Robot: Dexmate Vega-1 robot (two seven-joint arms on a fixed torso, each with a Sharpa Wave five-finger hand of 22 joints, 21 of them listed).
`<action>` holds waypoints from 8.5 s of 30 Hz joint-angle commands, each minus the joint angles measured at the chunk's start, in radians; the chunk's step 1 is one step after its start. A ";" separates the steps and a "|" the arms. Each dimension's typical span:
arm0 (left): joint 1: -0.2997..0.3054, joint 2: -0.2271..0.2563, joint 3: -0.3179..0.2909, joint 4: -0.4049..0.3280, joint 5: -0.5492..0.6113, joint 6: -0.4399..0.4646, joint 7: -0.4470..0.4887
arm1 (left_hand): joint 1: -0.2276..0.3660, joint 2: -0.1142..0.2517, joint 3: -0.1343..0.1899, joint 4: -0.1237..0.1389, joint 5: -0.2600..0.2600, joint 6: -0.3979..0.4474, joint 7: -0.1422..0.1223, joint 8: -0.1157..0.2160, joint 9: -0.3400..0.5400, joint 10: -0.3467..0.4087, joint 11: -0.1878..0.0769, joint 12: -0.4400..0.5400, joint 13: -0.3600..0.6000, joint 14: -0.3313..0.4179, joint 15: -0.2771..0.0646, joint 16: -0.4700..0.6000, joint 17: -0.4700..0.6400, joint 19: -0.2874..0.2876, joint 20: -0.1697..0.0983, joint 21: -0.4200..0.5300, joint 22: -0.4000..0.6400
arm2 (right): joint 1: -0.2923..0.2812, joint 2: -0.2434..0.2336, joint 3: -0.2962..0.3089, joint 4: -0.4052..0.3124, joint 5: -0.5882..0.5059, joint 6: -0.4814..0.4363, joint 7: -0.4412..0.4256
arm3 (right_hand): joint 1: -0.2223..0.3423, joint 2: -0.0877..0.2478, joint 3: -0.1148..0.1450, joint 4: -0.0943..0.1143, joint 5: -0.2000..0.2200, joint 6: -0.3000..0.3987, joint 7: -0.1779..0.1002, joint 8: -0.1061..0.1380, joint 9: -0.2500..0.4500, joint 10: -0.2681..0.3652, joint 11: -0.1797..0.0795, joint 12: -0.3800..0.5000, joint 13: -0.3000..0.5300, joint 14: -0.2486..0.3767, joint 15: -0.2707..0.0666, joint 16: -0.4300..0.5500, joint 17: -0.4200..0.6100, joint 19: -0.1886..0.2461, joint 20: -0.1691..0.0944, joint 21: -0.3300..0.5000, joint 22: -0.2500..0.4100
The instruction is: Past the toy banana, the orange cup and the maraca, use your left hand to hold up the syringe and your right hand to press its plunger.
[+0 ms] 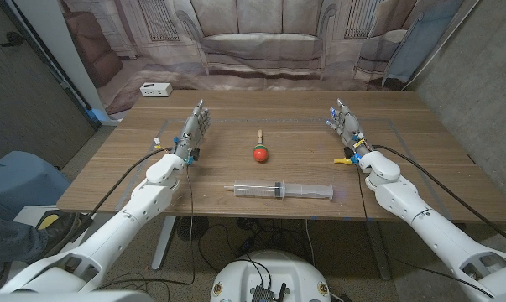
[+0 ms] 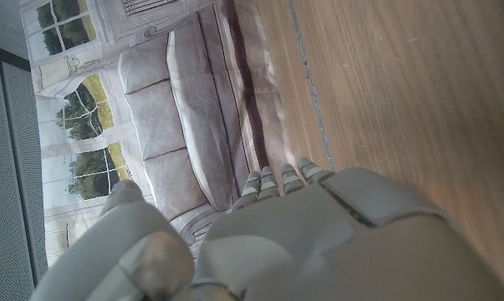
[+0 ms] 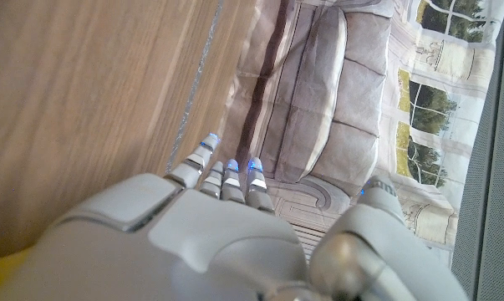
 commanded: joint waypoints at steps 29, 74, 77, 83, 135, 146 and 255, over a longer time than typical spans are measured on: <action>0.117 0.092 -0.038 -0.112 0.117 -0.198 0.000 | 0.081 -0.017 0.005 -0.061 -0.012 0.094 0.008 0.030 0.004 0.111 0.002 0.024 0.006 0.095 -0.007 0.013 0.005 0.085 0.030 0.016 0.005 | -0.093 -0.054 0.017 -0.157 -0.072 0.074 -0.043 | 0.031 0.002 0.010 -0.004 0.000 0.005 -0.014 -0.004 0.005 0.009 -0.007 -0.017 0.005 0.039 -0.006 -0.003 0.003 0.082 -0.006 -0.007 0.004; 0.195 0.181 -0.047 -0.240 0.385 -0.249 0.103 | 0.165 0.029 0.042 -0.105 -0.021 0.197 0.019 0.029 0.005 0.211 0.009 0.036 0.008 0.204 -0.016 0.016 0.003 0.197 -0.007 0.024 0.003 | -0.220 -0.087 0.089 -0.229 -0.057 0.224 -0.004 | 0.004 0.001 -0.012 0.012 0.001 0.055 -0.022 0.013 0.005 0.112 -0.013 -0.004 0.009 0.151 -0.001 0.016 0.013 0.138 0.012 -0.047 0.008; 0.194 0.183 -0.044 -0.244 0.414 -0.250 0.116 | 0.173 0.033 0.046 -0.109 -0.022 0.213 0.018 0.032 0.005 0.220 0.005 0.037 0.008 0.213 -0.020 0.015 0.003 0.204 -0.009 0.024 0.003 | -0.234 -0.089 0.094 -0.238 -0.055 0.224 -0.011 | 0.007 0.003 -0.010 0.011 0.001 0.056 -0.021 0.013 0.005 0.108 -0.011 -0.006 0.009 0.147 -0.003 0.013 0.013 0.140 0.010 -0.047 0.008; 0.199 0.195 -0.038 -0.249 0.464 -0.273 0.124 | 0.190 0.038 0.053 -0.118 -0.024 0.233 0.017 0.032 0.006 0.239 0.005 0.039 0.008 0.243 -0.022 0.019 0.003 0.231 -0.002 0.027 0.003 | -0.256 -0.093 0.104 -0.260 -0.060 0.217 -0.031 | 0.012 0.006 -0.008 0.009 0.002 0.057 -0.017 0.012 0.005 0.101 -0.010 -0.011 0.009 0.143 -0.002 0.010 0.013 0.141 0.008 -0.049 0.007; 0.501 0.306 -0.188 -0.538 0.843 -0.195 0.282 | 0.297 0.049 0.096 -0.158 -0.029 0.302 -0.002 0.028 0.008 0.317 -0.012 0.043 0.010 0.329 -0.039 0.015 0.001 0.306 0.010 0.024 0.003 | -0.266 -0.143 0.105 -0.295 -0.051 0.205 0.036 | 0.019 0.008 -0.007 0.006 0.001 0.063 -0.014 0.008 0.005 0.106 -0.006 -0.018 0.011 0.137 0.007 -0.003 0.013 0.139 0.015 -0.058 0.007; 0.577 0.303 -0.205 -0.646 0.990 -0.089 0.347 | 0.309 0.047 0.100 -0.159 -0.029 0.312 -0.002 0.027 0.008 0.326 -0.017 0.042 0.011 0.339 -0.041 0.013 0.001 0.313 0.009 0.022 0.003 | -0.270 -0.161 0.122 -0.281 -0.021 0.230 0.084 | 0.023 0.009 -0.006 0.004 0.002 0.064 -0.011 0.007 0.005 0.107 -0.005 -0.020 0.011 0.139 0.007 -0.005 0.013 0.142 0.012 -0.059 0.007; 0.308 0.476 0.166 -1.015 1.453 0.624 -0.212 | 0.604 -0.010 0.179 -0.164 -0.031 0.252 0.003 -0.005 0.015 0.303 -0.057 -0.013 0.028 0.389 -0.065 -0.010 0.003 0.470 0.036 0.024 0.014 | -0.395 -0.208 0.242 -0.294 0.093 0.245 0.167 | 0.026 0.013 -0.009 0.005 0.001 0.051 -0.012 -0.002 0.006 0.113 -0.006 -0.029 0.012 0.149 0.014 -0.014 0.016 0.153 0.027 -0.063 0.007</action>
